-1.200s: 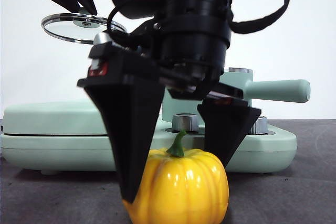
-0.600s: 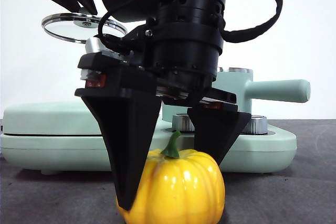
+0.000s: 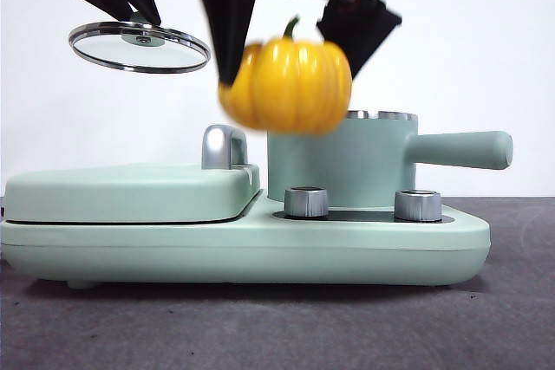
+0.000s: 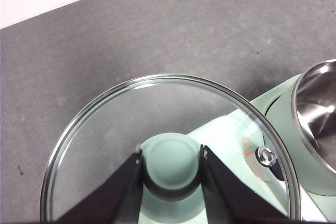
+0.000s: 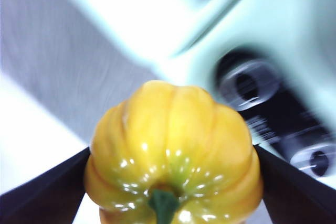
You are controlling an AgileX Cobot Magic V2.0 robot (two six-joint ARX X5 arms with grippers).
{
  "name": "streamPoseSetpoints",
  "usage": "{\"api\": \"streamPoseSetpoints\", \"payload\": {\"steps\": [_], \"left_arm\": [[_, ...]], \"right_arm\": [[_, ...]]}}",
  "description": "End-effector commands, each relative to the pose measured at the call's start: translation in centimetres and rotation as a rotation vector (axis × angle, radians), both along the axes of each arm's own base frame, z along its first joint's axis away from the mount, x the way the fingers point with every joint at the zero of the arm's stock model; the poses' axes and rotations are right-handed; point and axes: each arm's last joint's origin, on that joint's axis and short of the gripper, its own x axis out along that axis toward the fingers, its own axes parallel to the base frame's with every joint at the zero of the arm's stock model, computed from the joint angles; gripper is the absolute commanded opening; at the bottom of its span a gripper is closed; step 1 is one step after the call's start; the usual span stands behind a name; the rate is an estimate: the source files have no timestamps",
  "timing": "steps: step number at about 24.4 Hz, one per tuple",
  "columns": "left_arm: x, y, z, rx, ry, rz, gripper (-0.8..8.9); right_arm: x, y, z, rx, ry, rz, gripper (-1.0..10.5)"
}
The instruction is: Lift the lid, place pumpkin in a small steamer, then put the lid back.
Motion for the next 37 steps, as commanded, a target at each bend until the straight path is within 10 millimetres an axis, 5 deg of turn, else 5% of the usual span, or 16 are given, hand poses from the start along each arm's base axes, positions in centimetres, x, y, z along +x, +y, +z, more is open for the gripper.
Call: {"api": "streamPoseSetpoints", "payload": {"steps": [1, 8, 15, 19, 37], "left_arm": [[-0.2, -0.1, 1.5, -0.021, -0.061, -0.010, 0.15], [-0.2, -0.1, 1.5, -0.024, -0.060, -0.008, 0.15], [-0.2, -0.1, 1.5, -0.030, -0.056, -0.005, 0.15], [-0.2, -0.2, 1.5, -0.041, -0.054, -0.020, 0.15], [-0.1, -0.2, 1.6, -0.044, -0.068, -0.020, 0.15]], "right_arm": [[1.9, -0.8, 1.5, 0.029, -0.061, -0.017, 4.0], [9.1, -4.9, 3.5, 0.057, -0.134, -0.175, 4.0], [14.2, -4.5, -1.0, -0.033, -0.047, -0.209, 4.0], [15.2, -4.2, -3.3, -0.075, -0.003, -0.215, 4.0], [15.8, -3.7, -5.7, -0.126, 0.042, -0.217, 4.0]]}}
